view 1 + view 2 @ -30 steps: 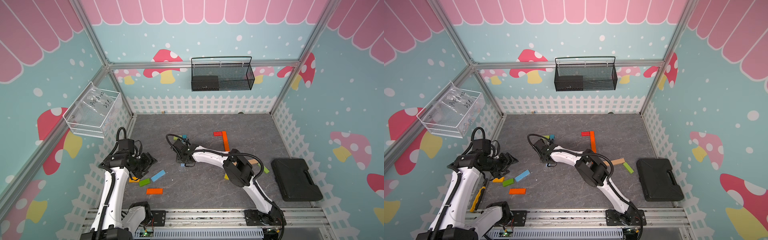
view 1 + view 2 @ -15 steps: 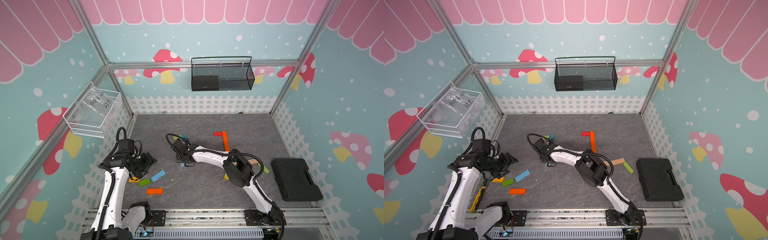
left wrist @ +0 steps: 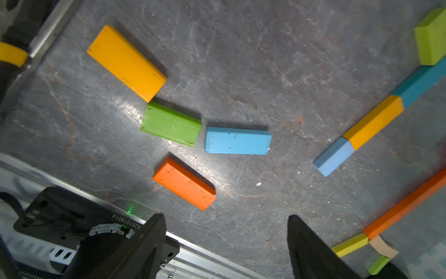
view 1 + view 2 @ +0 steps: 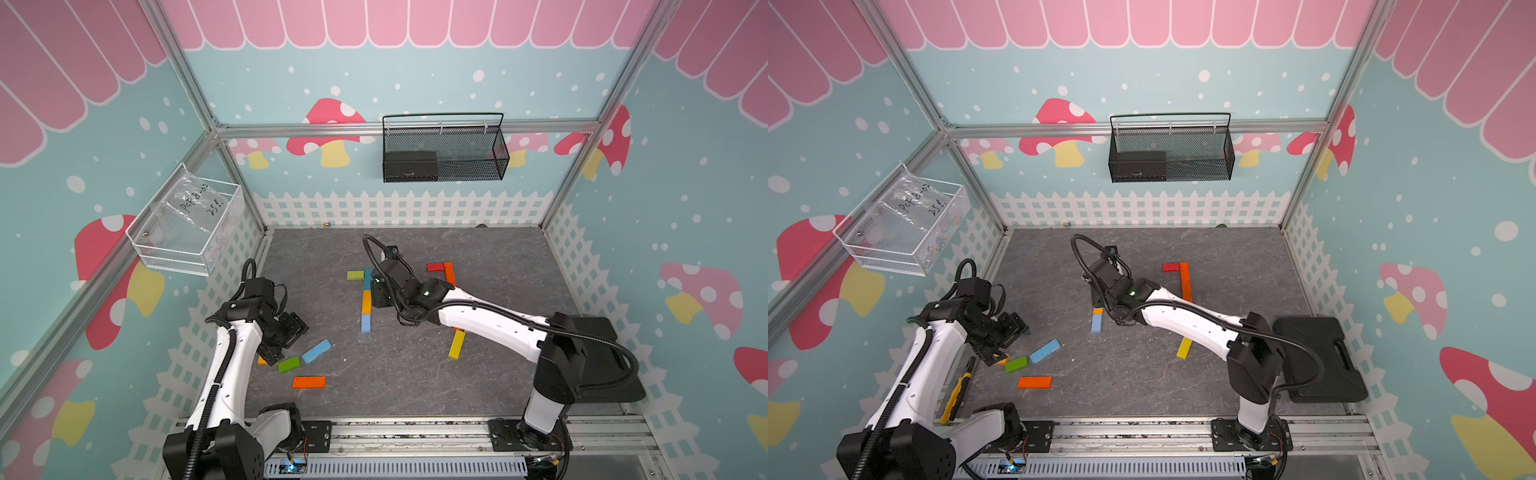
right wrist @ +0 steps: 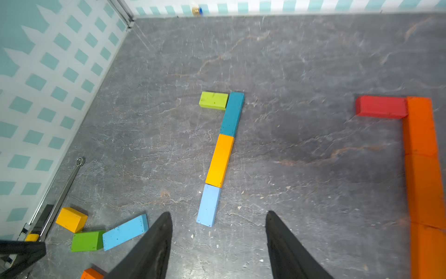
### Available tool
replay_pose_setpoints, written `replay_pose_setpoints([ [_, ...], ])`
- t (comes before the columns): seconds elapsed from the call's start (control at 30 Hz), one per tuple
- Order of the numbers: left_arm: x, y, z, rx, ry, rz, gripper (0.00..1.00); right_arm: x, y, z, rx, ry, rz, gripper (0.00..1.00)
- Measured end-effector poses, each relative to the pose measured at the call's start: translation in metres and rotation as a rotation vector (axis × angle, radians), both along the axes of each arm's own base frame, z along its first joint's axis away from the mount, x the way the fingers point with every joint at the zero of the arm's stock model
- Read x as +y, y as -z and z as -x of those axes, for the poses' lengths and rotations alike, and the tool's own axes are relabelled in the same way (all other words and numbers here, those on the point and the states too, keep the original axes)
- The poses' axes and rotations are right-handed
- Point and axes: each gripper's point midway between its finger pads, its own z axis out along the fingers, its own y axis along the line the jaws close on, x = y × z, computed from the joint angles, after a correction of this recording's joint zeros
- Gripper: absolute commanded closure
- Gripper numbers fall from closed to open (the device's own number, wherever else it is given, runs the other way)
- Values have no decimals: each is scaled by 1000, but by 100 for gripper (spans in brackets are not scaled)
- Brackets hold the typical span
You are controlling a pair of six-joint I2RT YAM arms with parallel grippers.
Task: Assemble a giraffe with building blocks
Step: Pick up the building block from the center of the board.
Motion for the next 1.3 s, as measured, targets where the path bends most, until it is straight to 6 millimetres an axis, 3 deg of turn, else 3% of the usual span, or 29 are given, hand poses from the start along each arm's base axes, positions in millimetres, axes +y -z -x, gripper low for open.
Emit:
replay_pose_setpoints([
  [0.13, -6, 19, 24, 122, 2, -18, 18, -7, 17, 10, -58, -130, 39, 41],
  [0.27, -6, 14, 36, 137, -46, -38, 19, 13, 50, 31, -59, -372, 85, 46],
  [0.37, -2, -27, 27, -24, -104, -59, 21, 44, 66, 52, -99, -596, 116, 47],
  [0.53, 4, -131, 8, -374, -184, -75, 21, 99, 94, 119, -203, -994, 195, 48],
  [0.63, 3, -157, 12, -455, -210, -67, 22, 122, 104, 157, -258, -1190, 202, 48],
  [0.73, 2, -165, 18, -474, -229, -54, 21, 142, 108, 176, -305, -1317, 196, 48],
  [0.87, -4, -167, 20, -481, -237, -16, 21, 166, 121, 185, -335, -1403, 195, 47],
  [1.1, -13, -172, 22, -513, -232, 43, 21, 185, 161, 191, -281, -1474, 241, 46],
  [1.3, -19, -171, 18, -518, -218, 80, 21, 201, 178, 186, -253, -1475, 270, 44],
])
